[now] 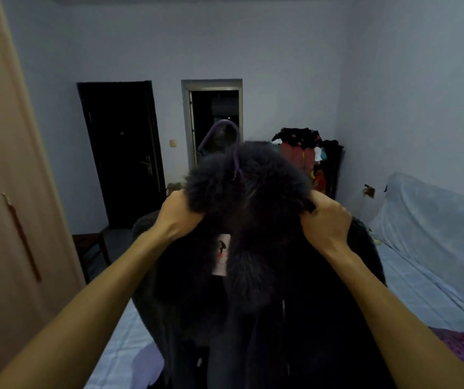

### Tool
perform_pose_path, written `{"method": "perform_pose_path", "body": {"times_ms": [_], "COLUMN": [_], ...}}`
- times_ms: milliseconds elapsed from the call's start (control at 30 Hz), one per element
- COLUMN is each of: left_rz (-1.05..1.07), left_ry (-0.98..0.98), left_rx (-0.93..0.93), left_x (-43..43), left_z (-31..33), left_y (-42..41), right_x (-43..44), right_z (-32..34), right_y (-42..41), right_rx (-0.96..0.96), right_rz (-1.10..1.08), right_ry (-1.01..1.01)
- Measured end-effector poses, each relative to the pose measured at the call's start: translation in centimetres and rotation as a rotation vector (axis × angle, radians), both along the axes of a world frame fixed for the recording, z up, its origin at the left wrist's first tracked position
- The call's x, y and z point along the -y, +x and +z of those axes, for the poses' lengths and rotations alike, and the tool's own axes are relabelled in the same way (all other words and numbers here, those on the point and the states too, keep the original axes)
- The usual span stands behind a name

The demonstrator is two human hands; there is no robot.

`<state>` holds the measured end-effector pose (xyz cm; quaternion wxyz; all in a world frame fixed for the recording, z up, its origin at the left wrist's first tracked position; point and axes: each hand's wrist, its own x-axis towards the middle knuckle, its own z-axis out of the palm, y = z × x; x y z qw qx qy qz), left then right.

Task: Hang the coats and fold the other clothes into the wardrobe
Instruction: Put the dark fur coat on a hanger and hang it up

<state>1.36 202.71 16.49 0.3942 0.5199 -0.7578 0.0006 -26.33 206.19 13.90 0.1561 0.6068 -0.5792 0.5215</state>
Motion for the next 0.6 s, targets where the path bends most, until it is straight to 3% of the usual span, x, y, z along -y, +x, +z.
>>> {"method": "perform_pose_path", "body": {"times_ms": [133, 300, 600], "left_rz": [0.063, 0.037, 0.09], "left_ry": [-0.054, -0.073, -0.075], "left_rx": [-0.078, -0.14, -0.338], "left_x": [0.6, -0.5, -5.9], "left_z": [-1.9, -2.1, -0.8], "left_y": [0.6, 1.9, 10.1], "right_x": [-0.6, -1.9, -4.5], "right_z": [-0.1, 0.8, 2.5], "right_y": [-0.9, 1.2, 12.3], "right_rx": [-0.153, -0.321, -0.253], "right_rz": [0.168, 0.155, 0.079], "right_ry": [0.183, 0.299, 0.058]}}
